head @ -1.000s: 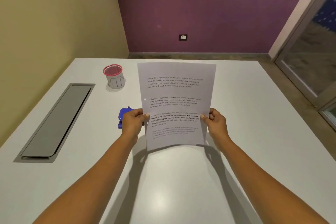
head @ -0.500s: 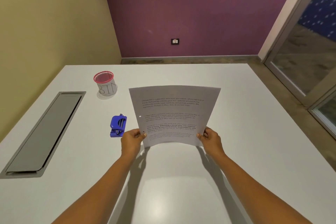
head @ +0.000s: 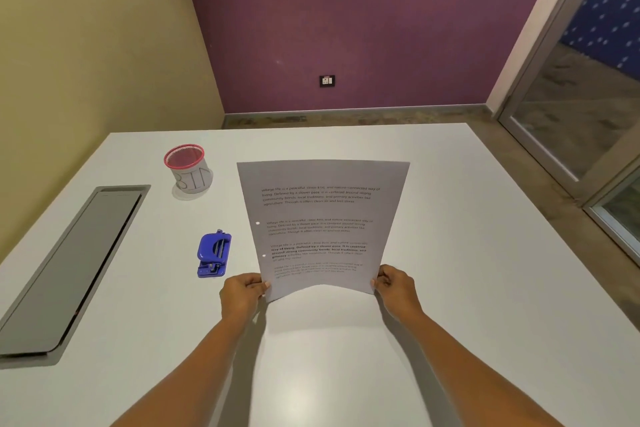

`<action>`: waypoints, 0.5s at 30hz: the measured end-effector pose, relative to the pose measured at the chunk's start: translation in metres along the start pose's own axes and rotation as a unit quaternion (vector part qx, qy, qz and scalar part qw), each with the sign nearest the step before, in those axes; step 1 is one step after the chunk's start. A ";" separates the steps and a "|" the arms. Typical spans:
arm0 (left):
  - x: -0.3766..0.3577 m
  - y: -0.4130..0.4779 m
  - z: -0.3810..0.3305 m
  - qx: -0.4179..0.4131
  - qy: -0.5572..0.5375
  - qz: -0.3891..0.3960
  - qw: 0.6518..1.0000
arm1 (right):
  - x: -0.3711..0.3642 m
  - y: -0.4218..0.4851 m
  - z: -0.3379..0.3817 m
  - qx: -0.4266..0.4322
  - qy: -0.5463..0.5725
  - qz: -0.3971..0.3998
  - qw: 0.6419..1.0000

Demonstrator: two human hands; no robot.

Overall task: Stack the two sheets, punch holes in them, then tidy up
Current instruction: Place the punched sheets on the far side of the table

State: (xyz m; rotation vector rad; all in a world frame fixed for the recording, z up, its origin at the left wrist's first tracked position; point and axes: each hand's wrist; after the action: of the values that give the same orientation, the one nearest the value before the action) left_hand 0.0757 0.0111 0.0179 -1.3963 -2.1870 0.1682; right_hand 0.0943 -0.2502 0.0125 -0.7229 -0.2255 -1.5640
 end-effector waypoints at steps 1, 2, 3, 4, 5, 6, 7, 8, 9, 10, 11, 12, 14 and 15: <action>-0.001 0.001 -0.001 -0.001 0.001 -0.006 1.000 | 0.000 0.001 0.000 0.006 0.008 -0.010 1.000; -0.002 0.002 -0.003 -0.003 -0.001 -0.008 1.000 | 0.001 0.002 0.001 0.011 0.020 -0.019 1.000; -0.004 0.003 -0.005 -0.005 -0.004 -0.008 1.000 | 0.002 0.004 0.001 0.016 0.032 -0.026 0.999; -0.006 0.004 -0.009 -0.008 -0.008 -0.006 1.000 | 0.003 0.006 0.002 0.018 0.042 -0.032 0.998; -0.008 0.005 -0.012 -0.010 -0.010 -0.003 1.000 | 0.004 0.009 0.002 0.019 0.049 -0.039 0.998; -0.011 0.006 -0.015 -0.011 -0.012 0.001 1.000 | 0.006 0.012 0.002 0.017 0.055 -0.046 0.997; -0.015 0.007 -0.019 -0.009 -0.015 0.005 1.000 | 0.008 0.016 0.001 0.015 0.060 -0.052 0.997; -0.019 0.008 -0.022 -0.009 -0.018 0.009 1.000 | 0.011 0.020 0.001 0.012 0.067 -0.058 0.996; -0.024 0.009 -0.026 -0.011 -0.020 0.013 1.000 | 0.014 0.024 0.000 0.008 0.075 -0.065 0.995; -0.029 0.010 -0.030 -0.015 -0.020 0.018 1.000 | 0.018 0.029 -0.001 0.003 0.081 -0.073 0.994; -0.035 0.011 -0.035 -0.018 -0.018 0.023 0.999 | 0.022 0.033 -0.002 -0.003 0.087 -0.083 0.993; -0.041 0.011 -0.040 -0.020 -0.016 0.029 0.999 | 0.027 0.037 -0.003 -0.009 0.091 -0.094 0.991; -0.055 0.014 -0.050 -0.021 -0.015 0.044 0.999 | 0.037 0.046 -0.005 -0.017 0.099 -0.116 0.988; -0.063 0.015 -0.055 -0.022 -0.014 0.052 0.998 | 0.042 0.051 -0.006 -0.020 0.102 -0.129 0.986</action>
State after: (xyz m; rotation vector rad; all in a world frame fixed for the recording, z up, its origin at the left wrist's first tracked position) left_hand 0.1356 -0.0464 0.0353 -1.5417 -2.1538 0.1781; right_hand 0.1427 -0.2962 0.0175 -0.5749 -0.1396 -1.8810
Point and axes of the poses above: each hand's wrist, its own y-axis towards the middle knuckle, its own x-axis out of the back of the hand, z = x × y, and after that the axes turned 1 degree about -z, right-handed
